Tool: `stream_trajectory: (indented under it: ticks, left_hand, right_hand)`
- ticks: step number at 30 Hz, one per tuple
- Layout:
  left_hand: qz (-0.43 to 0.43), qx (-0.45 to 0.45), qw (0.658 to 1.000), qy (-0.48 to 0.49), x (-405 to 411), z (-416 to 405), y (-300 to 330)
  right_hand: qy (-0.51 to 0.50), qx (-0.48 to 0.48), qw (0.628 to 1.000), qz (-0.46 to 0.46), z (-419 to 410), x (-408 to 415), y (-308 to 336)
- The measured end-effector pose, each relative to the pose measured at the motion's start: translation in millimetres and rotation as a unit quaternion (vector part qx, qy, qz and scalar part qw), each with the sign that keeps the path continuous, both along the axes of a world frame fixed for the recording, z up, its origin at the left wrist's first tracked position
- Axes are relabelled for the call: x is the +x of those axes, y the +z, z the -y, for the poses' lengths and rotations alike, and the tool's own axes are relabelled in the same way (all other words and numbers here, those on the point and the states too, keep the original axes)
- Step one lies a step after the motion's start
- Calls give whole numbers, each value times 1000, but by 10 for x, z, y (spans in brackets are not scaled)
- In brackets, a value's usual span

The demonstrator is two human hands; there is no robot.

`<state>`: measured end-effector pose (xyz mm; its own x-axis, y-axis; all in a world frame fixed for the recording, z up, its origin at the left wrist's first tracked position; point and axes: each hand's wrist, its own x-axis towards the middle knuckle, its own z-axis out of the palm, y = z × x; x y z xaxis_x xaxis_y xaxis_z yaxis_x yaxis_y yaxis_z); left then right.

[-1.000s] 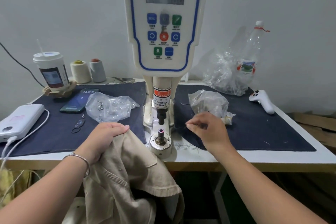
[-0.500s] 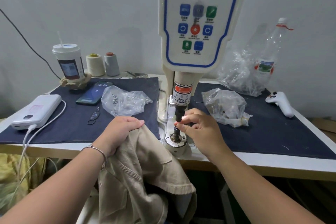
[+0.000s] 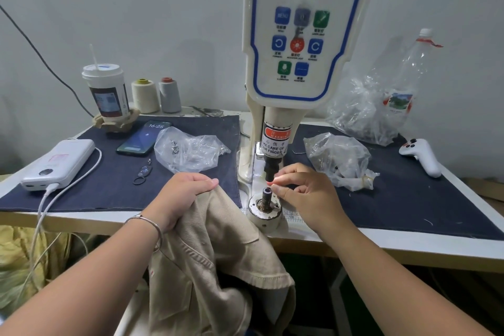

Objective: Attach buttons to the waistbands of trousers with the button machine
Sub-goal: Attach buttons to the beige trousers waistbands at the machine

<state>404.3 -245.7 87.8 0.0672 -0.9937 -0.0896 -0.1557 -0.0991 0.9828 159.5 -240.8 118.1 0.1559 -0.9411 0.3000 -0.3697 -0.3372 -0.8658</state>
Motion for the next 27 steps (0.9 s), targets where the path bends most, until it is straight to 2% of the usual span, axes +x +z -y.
stream_trajectory:
  ticks: [4, 8, 11, 14, 16, 18, 24, 27]
  left_hand:
    - [20, 16, 1000, -18, -30, -68, 98]
    - [85, 44, 981, -169, -28, -280, 406]
    - [107, 68, 948, -291, -140, -527, 640]
    - [90, 77, 926, -357, -290, -732, 844]
    - [103, 57, 921, -372, -343, -808, 980]
    - [120, 31, 921, -369, -363, -844, 1084]
    - [68, 18, 916, -396, -354, -903, 1218]
    - [44, 20, 918, -394, -322, -877, 1127]
  right_hand:
    - [-21, -25, 999, 4, -129, -91, 27]
    - [-32, -48, 998, 10, -384, -169, 66]
    - [51, -2, 999, -3, -632, -105, 112]
    - [184, 93, 977, 54, -805, -35, 171]
    - [249, 158, 947, 126, -867, -44, 229]
    - [281, 192, 927, 157, -883, -107, 274]
    - [320, 233, 909, 127, -879, -373, 373]
    - [312, 201, 921, 120, -778, -526, 415]
